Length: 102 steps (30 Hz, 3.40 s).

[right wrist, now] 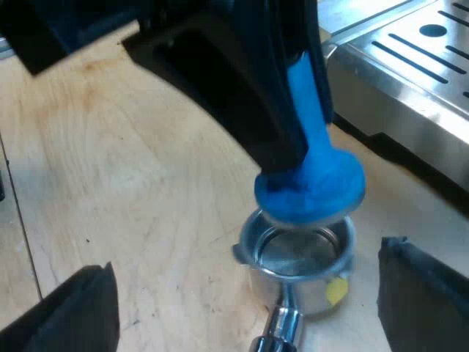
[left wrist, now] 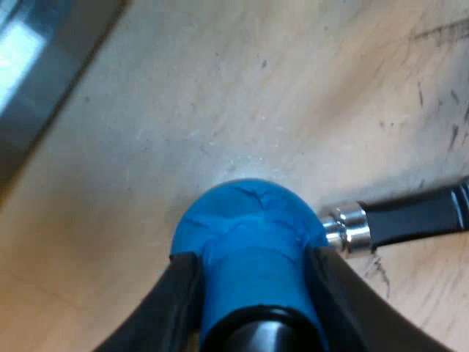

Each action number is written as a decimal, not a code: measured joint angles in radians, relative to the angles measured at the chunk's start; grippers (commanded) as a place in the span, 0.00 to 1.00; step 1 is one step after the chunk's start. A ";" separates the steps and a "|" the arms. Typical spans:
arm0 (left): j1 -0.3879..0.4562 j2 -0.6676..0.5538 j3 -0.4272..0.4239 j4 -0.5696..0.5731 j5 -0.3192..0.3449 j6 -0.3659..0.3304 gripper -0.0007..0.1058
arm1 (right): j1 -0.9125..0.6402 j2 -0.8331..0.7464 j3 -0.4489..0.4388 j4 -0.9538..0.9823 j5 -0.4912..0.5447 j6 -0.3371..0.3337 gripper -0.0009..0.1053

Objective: Grind coffee beans and then tamp

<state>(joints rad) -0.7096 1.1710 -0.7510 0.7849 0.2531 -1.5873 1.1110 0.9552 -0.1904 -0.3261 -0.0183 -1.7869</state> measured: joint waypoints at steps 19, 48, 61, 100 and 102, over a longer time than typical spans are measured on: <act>0.004 -0.202 -0.094 0.155 -0.055 -0.046 0.01 | 0.000 0.000 0.000 0.000 -0.019 0.000 0.69; 0.388 -0.265 -0.087 0.291 -0.063 -0.059 0.01 | 0.000 0.000 0.000 -0.040 -0.044 0.000 0.69; 0.409 -0.265 0.114 0.161 -0.087 -0.059 0.01 | 0.000 0.000 0.000 -0.059 -0.044 0.000 0.69; 0.409 -0.020 0.206 0.001 -0.082 -0.067 0.79 | 0.000 0.000 0.000 -0.059 -0.044 0.000 0.69; 0.409 -0.020 0.184 0.026 -0.082 -0.067 0.79 | 0.000 0.000 0.000 -0.059 -0.044 0.002 0.69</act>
<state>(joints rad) -0.3003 1.1513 -0.5666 0.8107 0.1708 -1.6542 1.1110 0.9552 -0.1904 -0.3856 -0.0620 -1.7850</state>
